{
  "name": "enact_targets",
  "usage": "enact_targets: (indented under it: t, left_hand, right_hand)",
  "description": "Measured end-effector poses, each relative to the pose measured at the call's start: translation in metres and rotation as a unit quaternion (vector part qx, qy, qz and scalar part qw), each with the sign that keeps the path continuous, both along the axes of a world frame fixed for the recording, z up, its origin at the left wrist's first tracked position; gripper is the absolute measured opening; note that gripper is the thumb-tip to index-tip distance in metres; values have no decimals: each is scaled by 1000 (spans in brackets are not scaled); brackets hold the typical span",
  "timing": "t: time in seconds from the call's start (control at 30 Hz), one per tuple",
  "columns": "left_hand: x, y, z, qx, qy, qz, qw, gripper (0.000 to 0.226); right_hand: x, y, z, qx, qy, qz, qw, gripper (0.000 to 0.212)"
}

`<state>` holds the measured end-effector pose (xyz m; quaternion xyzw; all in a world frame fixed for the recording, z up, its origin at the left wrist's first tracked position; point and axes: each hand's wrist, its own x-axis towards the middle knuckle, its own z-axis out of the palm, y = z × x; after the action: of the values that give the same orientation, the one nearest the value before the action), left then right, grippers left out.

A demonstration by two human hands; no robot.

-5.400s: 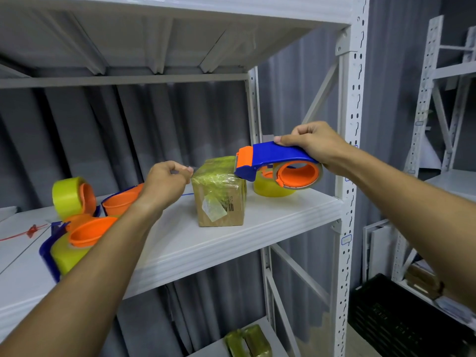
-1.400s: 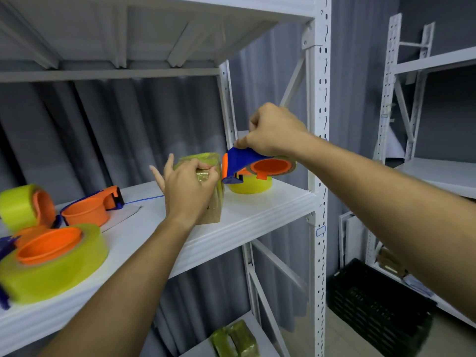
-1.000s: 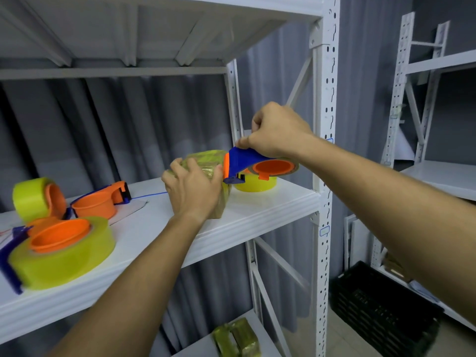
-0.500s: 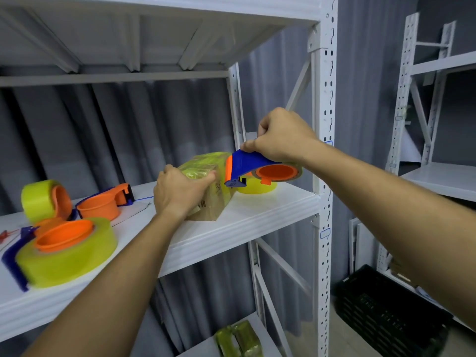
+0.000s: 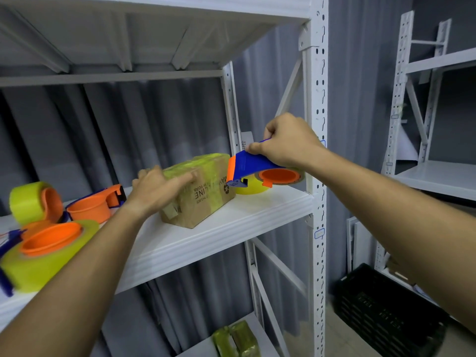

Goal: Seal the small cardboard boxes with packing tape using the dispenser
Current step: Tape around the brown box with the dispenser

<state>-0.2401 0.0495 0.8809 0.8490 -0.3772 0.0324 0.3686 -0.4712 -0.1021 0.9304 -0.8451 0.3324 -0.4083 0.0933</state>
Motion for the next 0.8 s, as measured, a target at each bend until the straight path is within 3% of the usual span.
enact_targets:
  t: [0.27, 0.37, 0.43, 0.5, 0.53, 0.6, 0.67, 0.73, 0.8]
  left_hand:
    - [17, 7, -4, -96, 94, -57, 989, 101]
    - [28, 24, 7, -35, 127, -85, 988, 108]
    - [28, 36, 16, 18, 124, -89, 988, 94]
    - [24, 44, 24, 37, 99, -108, 988, 54]
    - [23, 45, 26, 27, 90, -119, 988, 46]
    - [20, 43, 23, -4, 41, -84, 996, 55]
    - [10, 40, 18, -41, -73, -19, 996, 57]
    - [-4, 36, 10, -93, -145, -28, 985, 62]
    - [-21, 26, 3, -82, -150, -67, 983, 61]
  right_hand:
    - [0, -1, -1, 1, -21, 2, 1000, 48]
    - [-4, -4, -2, 0, -29, 3, 1000, 48]
    - [-7, -7, -1, -2, -29, 2, 1000, 47]
    - [-8, -9, -1, -2, -27, -2, 1000, 46]
    - [-8, -9, -2, -1, -28, -3, 1000, 46]
    - [-8, -10, -3, 1, -30, -1, 1000, 47]
    - [-6, -9, -4, 3, -33, 1, 999, 47]
    - [-4, -8, -6, 5, -32, 6, 999, 48]
    - [-2, -8, -7, 8, -31, 8, 999, 49]
